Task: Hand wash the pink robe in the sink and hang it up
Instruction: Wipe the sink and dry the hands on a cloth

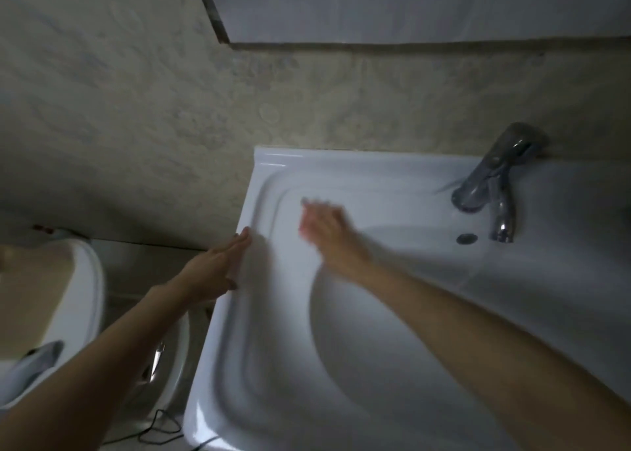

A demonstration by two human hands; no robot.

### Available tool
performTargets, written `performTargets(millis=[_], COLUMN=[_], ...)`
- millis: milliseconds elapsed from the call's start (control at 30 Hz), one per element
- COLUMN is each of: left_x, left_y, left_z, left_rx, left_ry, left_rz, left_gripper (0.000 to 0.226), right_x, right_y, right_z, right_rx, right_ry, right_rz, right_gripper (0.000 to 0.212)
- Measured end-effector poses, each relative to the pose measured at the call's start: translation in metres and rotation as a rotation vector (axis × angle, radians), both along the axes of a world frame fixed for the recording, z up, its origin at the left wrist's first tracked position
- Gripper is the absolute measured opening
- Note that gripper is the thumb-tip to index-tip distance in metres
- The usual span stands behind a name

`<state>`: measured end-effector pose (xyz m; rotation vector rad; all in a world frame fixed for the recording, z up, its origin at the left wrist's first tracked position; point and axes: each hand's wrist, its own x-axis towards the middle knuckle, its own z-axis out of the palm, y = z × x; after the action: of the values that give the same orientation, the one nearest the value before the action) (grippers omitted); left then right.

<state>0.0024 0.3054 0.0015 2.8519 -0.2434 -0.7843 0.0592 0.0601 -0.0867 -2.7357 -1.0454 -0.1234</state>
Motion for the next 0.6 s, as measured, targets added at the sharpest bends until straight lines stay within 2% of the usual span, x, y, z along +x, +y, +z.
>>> performTargets(millis=[100,200,300,367,433,533,600], left_x=[-0.004,-0.005,-0.007,-0.007,-0.007,-0.005,-0.002], left_y=[0.005,0.008,0.009,0.009,0.01,0.004,-0.005], left_z=[-0.007,-0.012,-0.011,-0.009,-0.01,-0.009,-0.005], left_rx=[-0.083,-0.152,-0.195,-0.217,-0.231,-0.154,-0.015], left_ry=[-0.051,-0.095,-0.11,-0.12,-0.124,-0.11,-0.093], left_rz=[0.017,0.034,0.068,0.076,0.057,0.044,0.016], left_gripper=[0.106,0.104,0.105,0.105,0.106,0.106,0.103], right_x=[0.046,0.02,-0.062,-0.081,-0.05,0.022,0.044], right_y=[0.005,0.048,0.054,0.026,0.009,0.011,0.034], right_z=[0.009,0.0,-0.003,0.004,0.004,0.008,0.006], right_rx=[-0.014,0.113,0.097,0.025,-0.008,0.0,-0.065], right_ry=[0.051,0.085,0.106,0.061,-0.022,0.064,0.064], right_rz=[-0.135,-0.178,0.16,0.378,0.283,-0.041,-0.07], right_gripper=[0.057,0.055,0.057,0.055,0.047,0.065,0.07])
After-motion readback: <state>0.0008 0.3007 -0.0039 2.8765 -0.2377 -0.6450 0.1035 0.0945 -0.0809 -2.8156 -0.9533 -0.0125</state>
